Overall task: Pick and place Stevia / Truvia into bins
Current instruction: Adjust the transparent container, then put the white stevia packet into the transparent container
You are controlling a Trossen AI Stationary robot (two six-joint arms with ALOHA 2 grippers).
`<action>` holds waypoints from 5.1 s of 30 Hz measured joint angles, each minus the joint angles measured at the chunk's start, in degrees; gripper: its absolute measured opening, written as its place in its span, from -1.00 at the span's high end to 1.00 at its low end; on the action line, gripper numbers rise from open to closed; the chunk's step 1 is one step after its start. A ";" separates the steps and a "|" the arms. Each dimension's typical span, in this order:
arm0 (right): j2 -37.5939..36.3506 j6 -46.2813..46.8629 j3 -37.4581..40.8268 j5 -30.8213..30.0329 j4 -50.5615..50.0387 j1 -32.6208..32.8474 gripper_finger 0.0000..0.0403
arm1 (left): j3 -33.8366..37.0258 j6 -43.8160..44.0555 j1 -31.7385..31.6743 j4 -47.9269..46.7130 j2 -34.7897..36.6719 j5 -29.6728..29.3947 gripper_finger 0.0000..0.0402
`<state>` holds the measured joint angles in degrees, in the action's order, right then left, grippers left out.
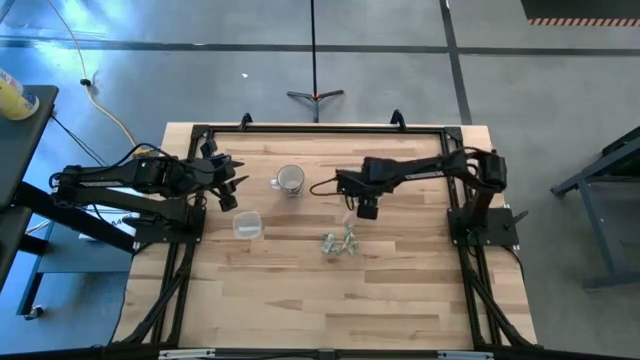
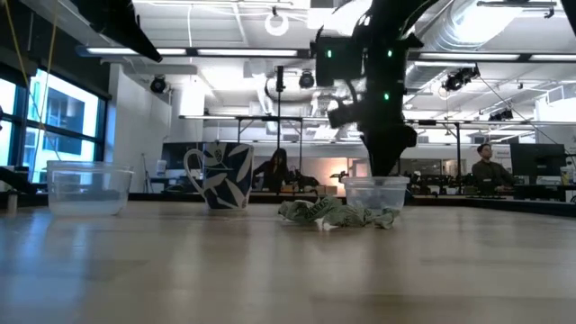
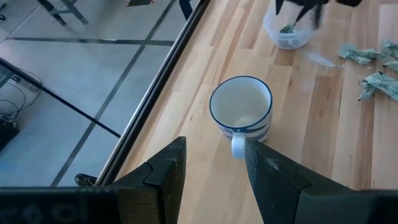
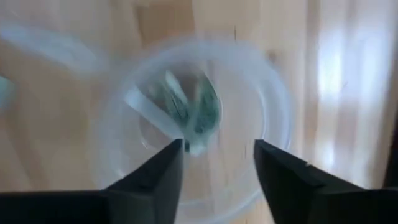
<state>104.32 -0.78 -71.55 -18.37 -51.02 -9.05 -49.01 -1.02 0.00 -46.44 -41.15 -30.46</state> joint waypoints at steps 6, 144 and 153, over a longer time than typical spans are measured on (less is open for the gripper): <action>-1.23 -8.36 0.00 1.96 3.82 6.01 -0.26 | 0.00 0.00 0.01 0.00 0.00 0.01 0.00; 1.54 18.82 -11.51 4.28 2.66 10.69 0.96 | 0.00 -0.01 0.00 -0.01 0.00 0.02 0.00; -0.53 15.73 -11.84 5.52 -5.86 -0.15 0.97 | 0.00 -0.01 0.00 -0.01 0.01 0.01 0.00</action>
<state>103.79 14.95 -83.39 -12.85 -56.88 -9.20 -49.01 -1.02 0.00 -46.44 -41.13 -30.45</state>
